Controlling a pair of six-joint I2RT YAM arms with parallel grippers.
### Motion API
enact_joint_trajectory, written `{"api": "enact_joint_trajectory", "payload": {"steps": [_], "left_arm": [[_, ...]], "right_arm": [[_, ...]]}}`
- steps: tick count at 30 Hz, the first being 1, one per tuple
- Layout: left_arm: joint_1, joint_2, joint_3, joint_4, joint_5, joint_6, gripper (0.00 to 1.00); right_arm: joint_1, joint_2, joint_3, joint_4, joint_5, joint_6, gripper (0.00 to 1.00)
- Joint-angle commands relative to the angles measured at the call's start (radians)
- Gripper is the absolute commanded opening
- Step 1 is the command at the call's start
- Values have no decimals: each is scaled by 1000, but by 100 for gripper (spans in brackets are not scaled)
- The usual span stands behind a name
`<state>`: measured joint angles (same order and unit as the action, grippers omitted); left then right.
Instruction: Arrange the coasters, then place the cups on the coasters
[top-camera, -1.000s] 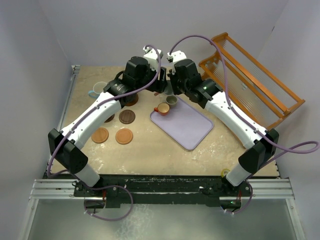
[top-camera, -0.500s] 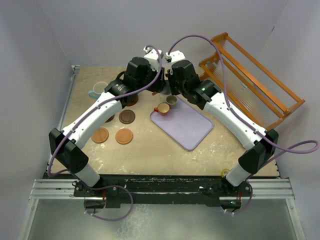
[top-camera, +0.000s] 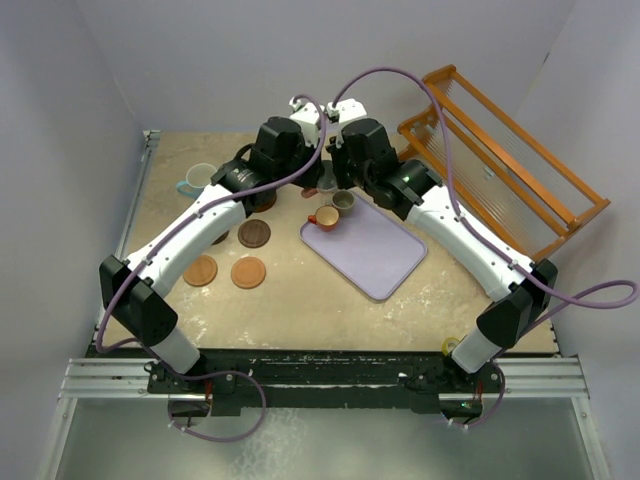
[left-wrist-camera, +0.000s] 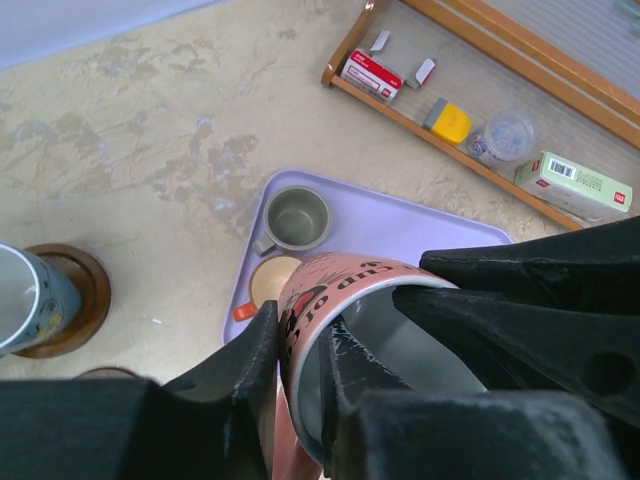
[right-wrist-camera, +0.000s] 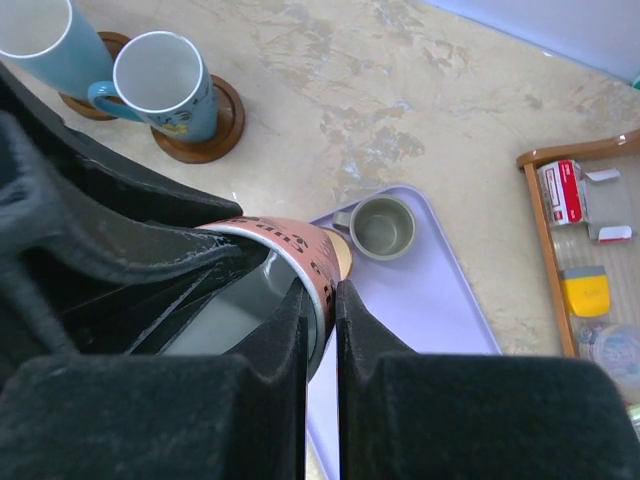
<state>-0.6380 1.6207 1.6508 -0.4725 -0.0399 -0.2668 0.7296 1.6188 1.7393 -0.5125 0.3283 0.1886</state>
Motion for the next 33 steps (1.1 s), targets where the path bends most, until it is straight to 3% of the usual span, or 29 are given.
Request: {"api": "enact_joint_trajectory", "payload": {"steps": [1, 9, 14, 17, 33], "left_arm": [[1, -15, 9, 66, 3, -12, 6], [1, -52, -13, 87, 4, 7, 3], [4, -89, -45, 95, -41, 21, 3], [12, -103, -63, 96, -59, 31, 3], [81, -184, -167, 107, -133, 108, 3]], "right_arm": [[14, -16, 56, 64, -134, 15, 0], [13, -12, 49, 19, -240, 28, 0], [10, -34, 28, 24, -235, 11, 24], [11, -51, 10, 33, -238, 3, 33], [1, -145, -70, 45, -219, -144, 66]]}}
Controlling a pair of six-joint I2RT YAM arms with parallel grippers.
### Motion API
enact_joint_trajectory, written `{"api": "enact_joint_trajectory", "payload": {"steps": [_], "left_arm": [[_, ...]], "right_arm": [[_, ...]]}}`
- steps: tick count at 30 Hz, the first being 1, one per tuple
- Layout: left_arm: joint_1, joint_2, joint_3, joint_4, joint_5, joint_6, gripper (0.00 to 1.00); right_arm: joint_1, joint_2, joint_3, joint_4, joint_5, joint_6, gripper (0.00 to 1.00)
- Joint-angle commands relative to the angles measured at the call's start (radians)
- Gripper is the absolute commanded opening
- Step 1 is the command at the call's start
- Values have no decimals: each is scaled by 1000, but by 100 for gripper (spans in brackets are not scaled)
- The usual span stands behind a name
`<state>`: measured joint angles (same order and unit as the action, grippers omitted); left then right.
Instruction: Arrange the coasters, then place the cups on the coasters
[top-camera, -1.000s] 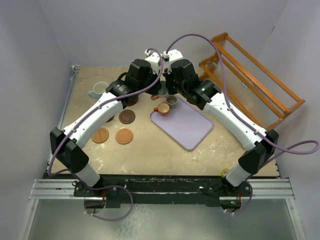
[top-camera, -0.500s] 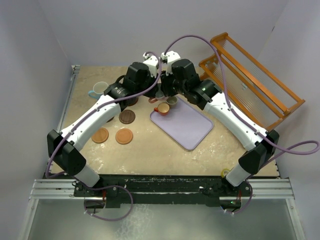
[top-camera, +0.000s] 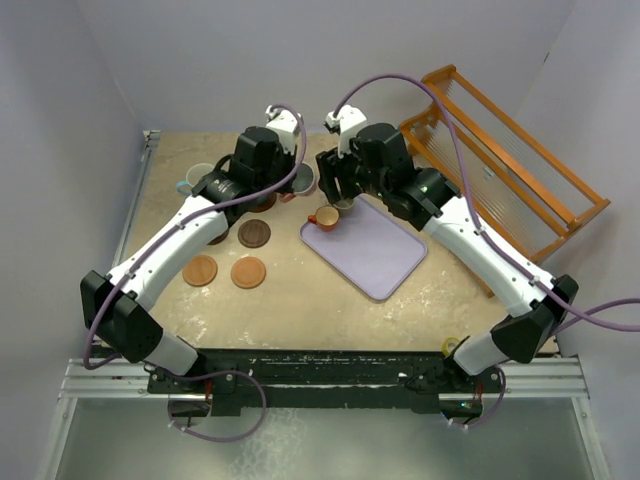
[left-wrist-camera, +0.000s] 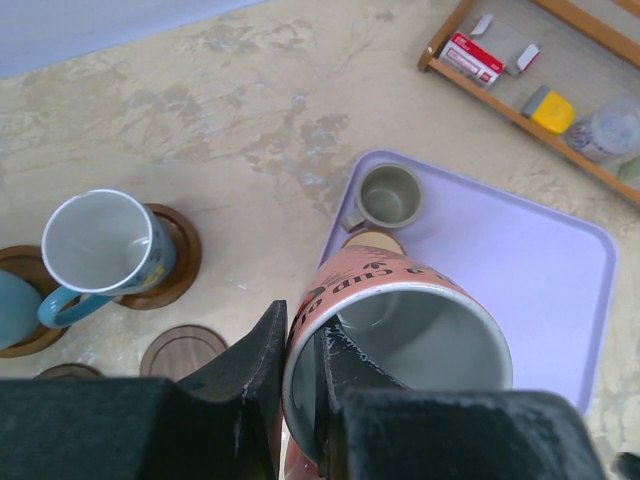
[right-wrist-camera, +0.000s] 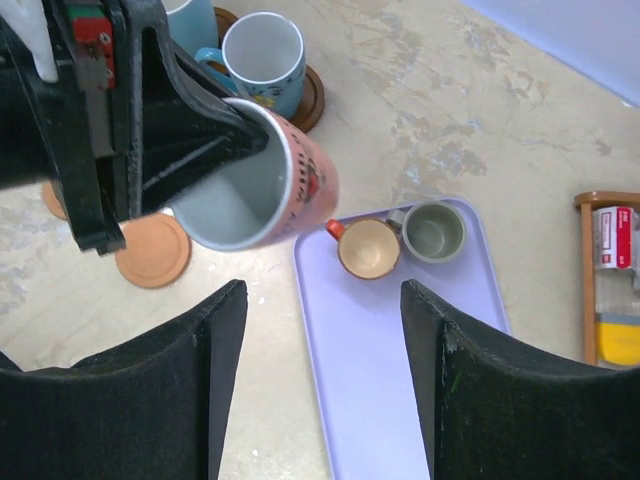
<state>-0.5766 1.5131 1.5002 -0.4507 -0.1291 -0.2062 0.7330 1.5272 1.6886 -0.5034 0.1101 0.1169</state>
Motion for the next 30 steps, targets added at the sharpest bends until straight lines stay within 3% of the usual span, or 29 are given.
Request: {"api": "enact_joint_trajectory", "payload": {"steps": [1, 6, 15, 23, 30], "left_arm": [[29, -84, -24, 82, -46, 55, 3], [76, -120, -70, 31, -39, 90, 3], [170, -184, -188, -22, -27, 123, 3], [222, -139, -270, 8, 2, 201, 3], [290, -83, -308, 73, 64, 213, 3]], "right_arm": [[-3, -65, -30, 35, -3, -91, 67], [-32, -123, -118, 34, -68, -181, 72], [-229, -276, -338, 30, -283, -243, 82], [-364, -402, -505, -97, -408, -352, 86], [-439, -466, -642, -93, -459, -365, 87]]}}
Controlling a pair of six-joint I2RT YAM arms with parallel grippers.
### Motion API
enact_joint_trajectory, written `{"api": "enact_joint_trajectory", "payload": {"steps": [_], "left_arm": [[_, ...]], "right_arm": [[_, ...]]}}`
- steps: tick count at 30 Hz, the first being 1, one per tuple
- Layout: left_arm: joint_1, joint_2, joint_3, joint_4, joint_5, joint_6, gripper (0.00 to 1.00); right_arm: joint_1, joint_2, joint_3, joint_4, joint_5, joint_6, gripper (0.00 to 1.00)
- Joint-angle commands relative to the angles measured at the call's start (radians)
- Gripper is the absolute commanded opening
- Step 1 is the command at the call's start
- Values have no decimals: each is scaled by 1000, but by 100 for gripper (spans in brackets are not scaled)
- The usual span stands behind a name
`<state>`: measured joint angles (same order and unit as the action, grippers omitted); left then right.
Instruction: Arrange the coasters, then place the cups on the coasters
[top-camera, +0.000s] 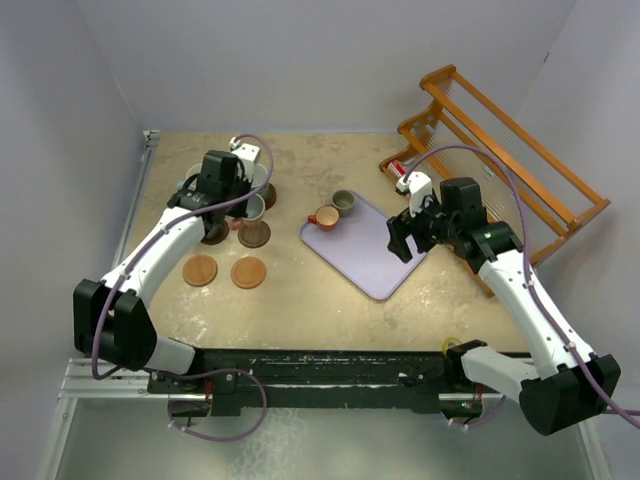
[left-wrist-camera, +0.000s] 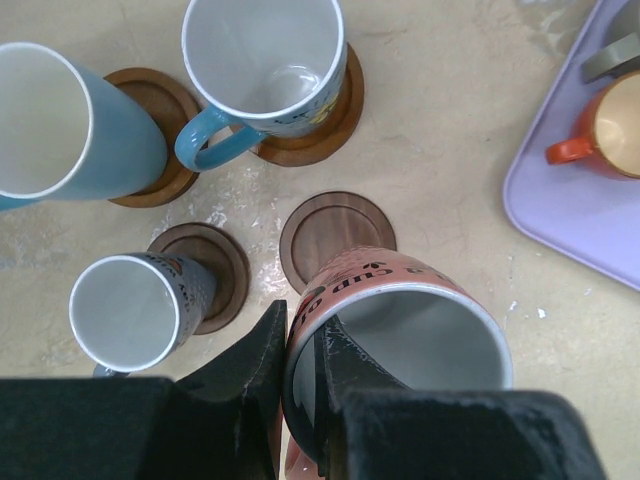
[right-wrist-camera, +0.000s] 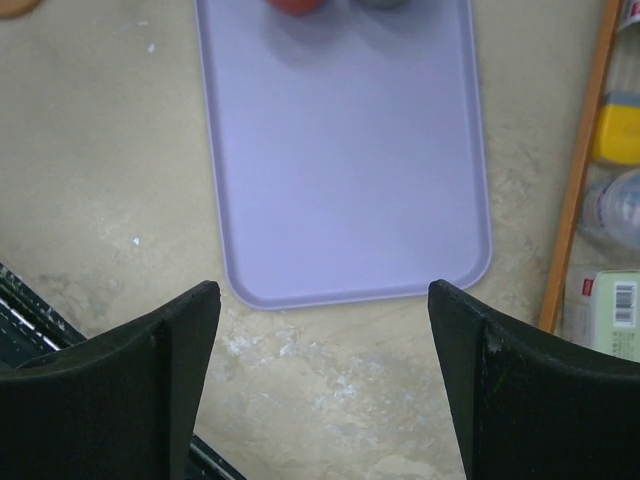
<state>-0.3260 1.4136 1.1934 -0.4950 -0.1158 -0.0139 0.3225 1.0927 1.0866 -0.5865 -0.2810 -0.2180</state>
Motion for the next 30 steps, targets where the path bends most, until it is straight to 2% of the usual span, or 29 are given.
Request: {"api": "enact_joint_trajectory", "payload": {"steps": [1, 15, 30], "left_arm": [[50, 28, -1, 121, 63, 17, 3], [107, 185, -23, 204, 144, -29, 3], [145, 264, -33, 217, 174, -81, 3]], "right_arm": [[-34, -37, -48, -8, -77, -29, 87], [-77, -42, -73, -17, -100, -40, 87], [-80, -49, -77, -15, -111, -50, 89]]}}
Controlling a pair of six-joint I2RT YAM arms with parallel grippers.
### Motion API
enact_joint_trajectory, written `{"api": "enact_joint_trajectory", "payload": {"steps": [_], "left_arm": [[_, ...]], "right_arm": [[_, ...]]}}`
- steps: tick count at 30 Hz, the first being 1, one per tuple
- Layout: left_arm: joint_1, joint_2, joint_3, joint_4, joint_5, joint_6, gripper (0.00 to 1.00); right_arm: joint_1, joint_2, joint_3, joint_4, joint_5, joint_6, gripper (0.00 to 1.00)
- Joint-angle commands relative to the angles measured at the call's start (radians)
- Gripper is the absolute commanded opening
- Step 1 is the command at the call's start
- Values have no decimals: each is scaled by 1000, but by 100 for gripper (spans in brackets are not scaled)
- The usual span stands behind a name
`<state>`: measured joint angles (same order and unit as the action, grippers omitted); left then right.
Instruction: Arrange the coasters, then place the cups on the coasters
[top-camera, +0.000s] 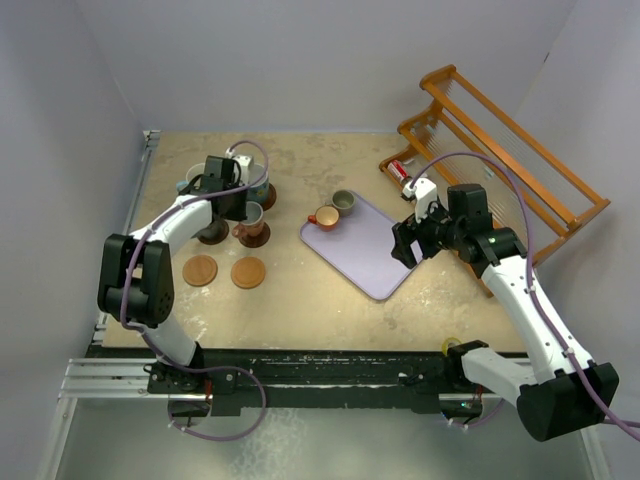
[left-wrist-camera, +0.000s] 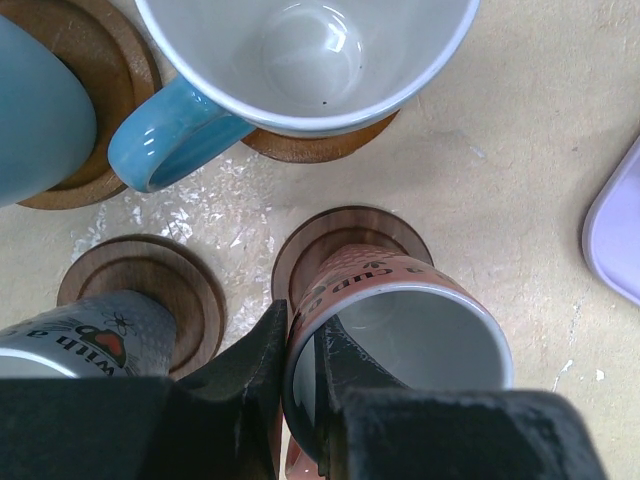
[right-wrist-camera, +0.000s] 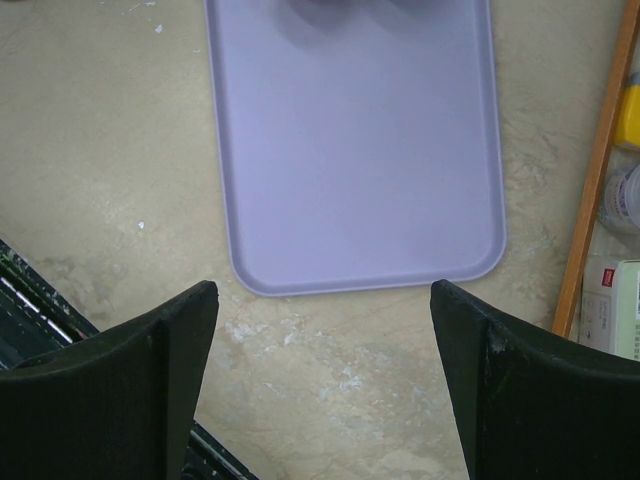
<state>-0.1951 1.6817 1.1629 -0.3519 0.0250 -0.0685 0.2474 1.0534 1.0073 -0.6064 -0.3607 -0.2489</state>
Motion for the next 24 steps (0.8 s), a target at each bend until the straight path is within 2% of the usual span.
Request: {"api": "enact_joint_trajectory", "payload": {"steps": [1, 24], "left_arm": [[15, -3, -6, 76, 34, -29, 3], [17, -6, -23, 49, 19, -14, 3]], "right_arm": [[-4, -8, 2, 4, -31, -20, 89], [-5, 2, 2, -2, -31, -26, 91]]}}
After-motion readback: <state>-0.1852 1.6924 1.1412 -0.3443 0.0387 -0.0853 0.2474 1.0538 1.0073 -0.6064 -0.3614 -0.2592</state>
